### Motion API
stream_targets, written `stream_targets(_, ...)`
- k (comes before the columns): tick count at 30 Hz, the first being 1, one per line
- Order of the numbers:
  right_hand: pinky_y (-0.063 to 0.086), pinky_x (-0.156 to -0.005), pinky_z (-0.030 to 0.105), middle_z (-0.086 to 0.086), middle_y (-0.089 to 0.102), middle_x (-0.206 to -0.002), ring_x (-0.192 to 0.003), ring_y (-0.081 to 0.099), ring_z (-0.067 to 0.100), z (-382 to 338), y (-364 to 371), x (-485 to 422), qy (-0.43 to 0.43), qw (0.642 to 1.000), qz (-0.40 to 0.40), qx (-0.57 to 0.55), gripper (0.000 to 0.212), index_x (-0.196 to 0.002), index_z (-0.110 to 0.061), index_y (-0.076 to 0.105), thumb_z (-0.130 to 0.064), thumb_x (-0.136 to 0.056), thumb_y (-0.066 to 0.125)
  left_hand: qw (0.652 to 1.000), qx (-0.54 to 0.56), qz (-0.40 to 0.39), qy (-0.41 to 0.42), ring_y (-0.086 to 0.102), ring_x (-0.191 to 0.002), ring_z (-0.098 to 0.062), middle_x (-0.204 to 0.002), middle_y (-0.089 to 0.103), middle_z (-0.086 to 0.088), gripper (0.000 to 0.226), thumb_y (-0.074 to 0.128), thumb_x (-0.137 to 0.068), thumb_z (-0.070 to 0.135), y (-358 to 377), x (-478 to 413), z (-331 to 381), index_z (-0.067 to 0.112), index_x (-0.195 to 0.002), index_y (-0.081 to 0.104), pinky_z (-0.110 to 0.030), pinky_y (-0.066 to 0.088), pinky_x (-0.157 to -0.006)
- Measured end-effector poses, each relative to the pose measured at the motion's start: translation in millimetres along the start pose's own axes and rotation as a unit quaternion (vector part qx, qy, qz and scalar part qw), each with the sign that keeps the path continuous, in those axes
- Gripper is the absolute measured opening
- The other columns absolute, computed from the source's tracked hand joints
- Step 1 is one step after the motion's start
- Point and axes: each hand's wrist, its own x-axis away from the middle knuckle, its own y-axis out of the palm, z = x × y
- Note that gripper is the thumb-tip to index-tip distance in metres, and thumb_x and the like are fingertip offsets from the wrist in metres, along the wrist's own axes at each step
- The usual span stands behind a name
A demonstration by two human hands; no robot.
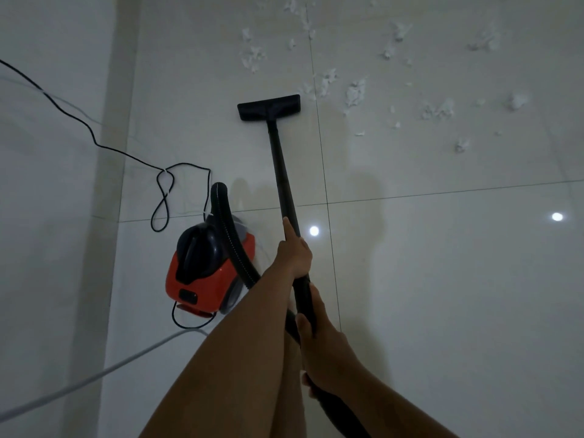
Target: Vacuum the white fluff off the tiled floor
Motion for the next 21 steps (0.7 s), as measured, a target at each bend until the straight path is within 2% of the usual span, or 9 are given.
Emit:
stream_targets(3, 0.061, -0.063, 0.035, -0.009, 0.061, -0.090, -0.058, 0.061, 0.008, -13, -6, -17, -0.009, 1.000, 0.003, 0.002, 0.063, -0.155, -0.055, -0.014, -0.050, -0.108, 0.028, 1.000, -0.001, 0.000, 0.001, 0.051, -0.063, -0.012, -0.097, 0.056, -0.017, 0.074, 0.031, -0.108, 0.022, -13, -15, 10, 0.028, -0.154, -0.027, -0.020, 0.037, -0.050)
stream_targets(5, 0.054, -0.059, 0.027, -0.011, 0.060, -0.090, -0.054, 0.055, 0.003, -24, -10, -28, -0.022, 1.000, 0.004, 0.013, 0.064, -0.157, -0.051, -0.014, -0.047, -0.109, 0.028, 1.000, -0.004, 0.001, 0.002, 0.052, -0.065, -0.013, -0.103, 0.058, -0.019, 0.074, 0.031, -0.108, 0.022, -23, -27, 16, 0.027, -0.154, -0.027, -0.020, 0.036, -0.050)
stream_targets(8, 0.055, -0.052, 0.026, 0.005, 0.067, -0.113, -0.053, 0.058, 0.006, -47, -17, -41, -0.010, 1.000, -0.001, 0.007, 0.066, -0.157, -0.051, -0.014, -0.047, -0.108, 0.031, 1.000, -0.007, 0.000, -0.001, 0.052, -0.069, -0.013, -0.118, 0.059, -0.022, 0.074, 0.031, -0.108, 0.023, -42, -40, 30, 0.027, -0.154, -0.027, -0.020, 0.036, -0.052)
stream_targets(11, 0.052, -0.045, 0.022, 0.008, 0.063, -0.111, -0.050, 0.061, 0.012, -70, -24, -42, -0.003, 1.000, -0.004, -0.008, 0.065, -0.157, -0.052, -0.014, -0.046, -0.109, 0.030, 1.000, -0.010, -0.006, 0.000, 0.051, -0.070, -0.012, -0.130, 0.055, -0.022, 0.072, 0.029, -0.108, 0.023, -59, -40, 46, 0.025, -0.155, -0.025, -0.019, 0.034, -0.052)
stream_targets(13, 0.050, -0.043, 0.020, 0.010, 0.064, -0.113, -0.049, 0.059, 0.013, -85, -31, -38, 0.002, 1.000, -0.004, -0.015, 0.064, -0.157, -0.052, -0.013, -0.045, -0.109, 0.029, 1.000, -0.009, -0.012, -0.003, 0.052, -0.071, -0.013, -0.130, 0.055, -0.022, 0.071, 0.029, -0.108, 0.023, -67, -36, 56, 0.024, -0.155, -0.025, -0.019, 0.034, -0.052)
stream_targets(15, 0.047, -0.040, 0.019, 0.011, 0.065, -0.107, -0.048, 0.058, 0.013, -97, -36, -38, 0.017, 1.000, -0.005, -0.024, 0.064, -0.157, -0.053, -0.013, -0.045, -0.110, 0.030, 1.000, -0.001, -0.013, -0.005, 0.053, -0.071, -0.015, -0.126, 0.058, -0.022, 0.072, 0.030, -0.108, 0.021, -74, -36, 65, 0.025, -0.155, -0.025, -0.021, 0.037, -0.053)
stream_targets(19, 0.047, -0.039, 0.020, 0.012, 0.067, -0.097, -0.043, 0.057, 0.011, -117, -41, -54, 0.029, 0.999, -0.007, -0.030, 0.064, -0.155, -0.057, -0.013, -0.046, -0.109, 0.031, 1.000, 0.004, -0.007, -0.010, 0.058, -0.085, -0.021, -0.131, 0.056, -0.021, 0.074, 0.032, -0.108, 0.019, -91, -48, 76, 0.026, -0.156, -0.023, -0.030, 0.044, -0.073)
stream_targets(21, 0.047, -0.039, 0.020, 0.016, 0.068, -0.100, -0.040, 0.057, 0.009, -127, -39, -64, 0.033, 0.999, -0.010, -0.039, 0.063, -0.154, -0.058, -0.013, -0.047, -0.109, 0.030, 1.000, -0.004, -0.004, -0.009, 0.057, -0.081, -0.021, -0.127, 0.058, -0.022, 0.074, 0.032, -0.107, 0.019, -102, -56, 80, 0.026, -0.156, -0.024, -0.031, 0.044, -0.075)
